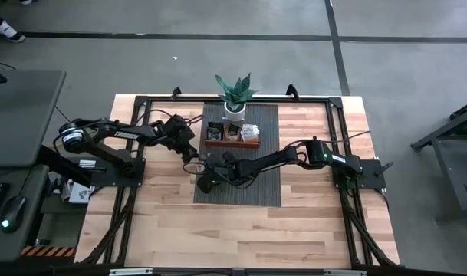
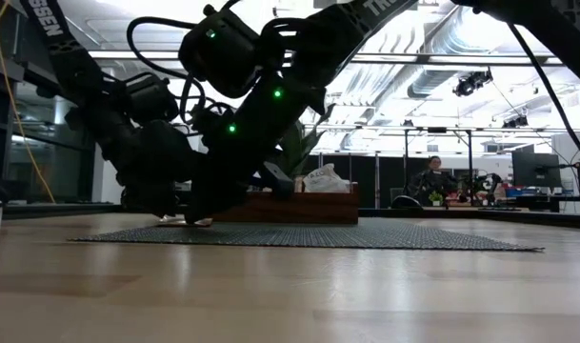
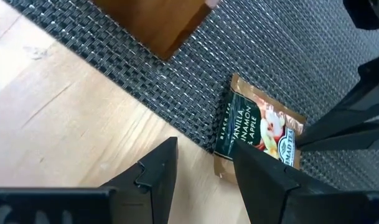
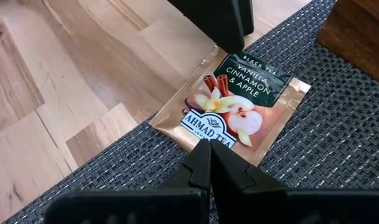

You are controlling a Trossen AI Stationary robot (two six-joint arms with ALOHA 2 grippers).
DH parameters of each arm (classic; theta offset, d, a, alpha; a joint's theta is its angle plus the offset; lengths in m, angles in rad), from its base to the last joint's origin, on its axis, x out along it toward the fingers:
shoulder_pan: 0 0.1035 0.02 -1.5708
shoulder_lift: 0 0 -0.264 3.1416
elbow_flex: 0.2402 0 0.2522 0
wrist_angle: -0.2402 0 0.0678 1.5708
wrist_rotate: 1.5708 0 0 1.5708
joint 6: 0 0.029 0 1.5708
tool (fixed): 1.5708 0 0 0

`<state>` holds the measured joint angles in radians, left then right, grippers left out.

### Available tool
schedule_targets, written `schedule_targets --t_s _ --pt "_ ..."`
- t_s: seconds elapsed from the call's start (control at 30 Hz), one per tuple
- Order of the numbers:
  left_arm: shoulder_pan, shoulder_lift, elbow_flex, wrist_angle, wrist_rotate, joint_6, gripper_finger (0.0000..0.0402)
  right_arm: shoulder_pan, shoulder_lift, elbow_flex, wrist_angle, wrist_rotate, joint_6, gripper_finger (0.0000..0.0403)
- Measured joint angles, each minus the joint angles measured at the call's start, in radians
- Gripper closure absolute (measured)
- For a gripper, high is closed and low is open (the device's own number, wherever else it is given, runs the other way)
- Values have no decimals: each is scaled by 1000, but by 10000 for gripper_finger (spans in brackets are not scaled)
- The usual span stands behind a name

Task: Pick & Place Tea
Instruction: Put the brown tea bag into the middle section of the wooden organizer

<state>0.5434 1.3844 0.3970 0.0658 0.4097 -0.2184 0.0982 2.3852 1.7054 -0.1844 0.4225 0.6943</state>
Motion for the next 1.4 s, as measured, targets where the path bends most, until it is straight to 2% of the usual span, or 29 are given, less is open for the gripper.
schedule_targets --t_s 0.57,0.8,0.97,1.2,1.4 --pt "-1 8 -3 -24 163 -189 245 1 1 -1 2 8 -22 403" --pt "-2 8 -3 -15 151 -209 249 1 2 -1 3 12 -25 403" --pt "-2 8 -3 -9 138 -208 291 1 2 -1 3 12 -25 403" --pt "-1 8 -3 -9 110 -202 392 3 2 -1 3 12 -26 403" --pt "-1 8 -3 -9 107 -187 399 6 2 -1 4 14 -26 403"
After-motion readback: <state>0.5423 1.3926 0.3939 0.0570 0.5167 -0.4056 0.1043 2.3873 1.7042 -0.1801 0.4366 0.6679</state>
